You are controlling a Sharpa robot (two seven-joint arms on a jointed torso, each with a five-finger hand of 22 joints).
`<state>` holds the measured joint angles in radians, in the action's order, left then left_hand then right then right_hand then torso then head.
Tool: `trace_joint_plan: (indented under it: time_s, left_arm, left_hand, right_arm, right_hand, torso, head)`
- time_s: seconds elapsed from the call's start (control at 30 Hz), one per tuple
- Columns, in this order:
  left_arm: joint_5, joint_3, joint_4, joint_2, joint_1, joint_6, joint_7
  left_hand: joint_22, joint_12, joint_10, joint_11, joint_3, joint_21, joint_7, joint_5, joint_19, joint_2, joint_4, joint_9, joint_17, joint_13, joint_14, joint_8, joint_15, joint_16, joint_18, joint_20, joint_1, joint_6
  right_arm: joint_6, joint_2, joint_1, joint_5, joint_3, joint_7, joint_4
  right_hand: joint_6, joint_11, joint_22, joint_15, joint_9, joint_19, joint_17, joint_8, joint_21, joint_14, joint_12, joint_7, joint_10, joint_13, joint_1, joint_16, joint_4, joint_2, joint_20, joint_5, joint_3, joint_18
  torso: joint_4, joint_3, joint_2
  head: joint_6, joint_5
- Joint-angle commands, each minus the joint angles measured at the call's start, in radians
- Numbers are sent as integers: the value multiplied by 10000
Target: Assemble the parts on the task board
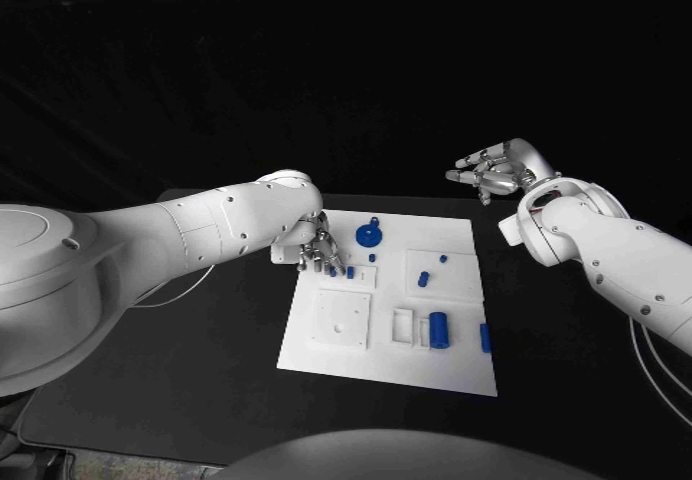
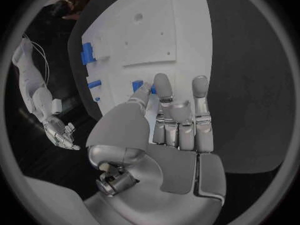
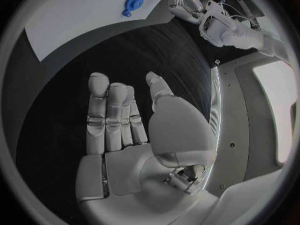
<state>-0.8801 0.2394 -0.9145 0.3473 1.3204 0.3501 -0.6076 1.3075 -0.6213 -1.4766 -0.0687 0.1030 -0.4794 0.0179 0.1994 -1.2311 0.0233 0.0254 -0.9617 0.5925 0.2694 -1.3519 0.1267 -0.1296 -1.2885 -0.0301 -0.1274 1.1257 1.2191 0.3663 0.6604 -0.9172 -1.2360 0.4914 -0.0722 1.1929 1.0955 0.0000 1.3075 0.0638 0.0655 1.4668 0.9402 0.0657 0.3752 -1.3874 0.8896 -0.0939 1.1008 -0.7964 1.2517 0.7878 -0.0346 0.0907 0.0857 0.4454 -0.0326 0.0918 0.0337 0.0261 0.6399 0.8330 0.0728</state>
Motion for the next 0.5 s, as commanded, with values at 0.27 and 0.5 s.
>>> trace_joint_plan:
  time_s: [0.27, 0.5]
  left_arm:
    - [-71, -5, -7, -14, -7, -66, 36]
    - [-104, -6, -18, 80, -6, -90, 34]
  left_hand:
    - [161, 122, -136, 68, -158, 206, -174, -718, -23, -442, -564, 1884, -737, -26, 264, 399, 58, -60, 217, -123, 4, -741]
    - [162, 91, -115, 79, -152, 236, -202, -722, -29, -480, -564, 2544, -877, -42, 302, 933, 68, -149, 214, -115, 18, -985]
  right_arm:
    - [-104, -1, 5, -18, 1, 52, 13]
    - [-96, 13, 5, -18, 1, 48, 12]
  right_hand:
    - [-91, 7, 383, 0, -16, 151, -27, -37, -14, 73, 40, -12, -95, 20, -63, 17, 30, -14, -30, 59, -43, 138]
    - [-112, 10, 380, -3, -15, 151, -33, -35, -29, 73, 38, -17, -95, 24, -59, 12, 27, -15, -33, 59, -49, 141]
  torso:
    - [0, 2, 3]
    - [1, -2, -3]
  head:
    - [-6, -8]
    - [-6, -11]
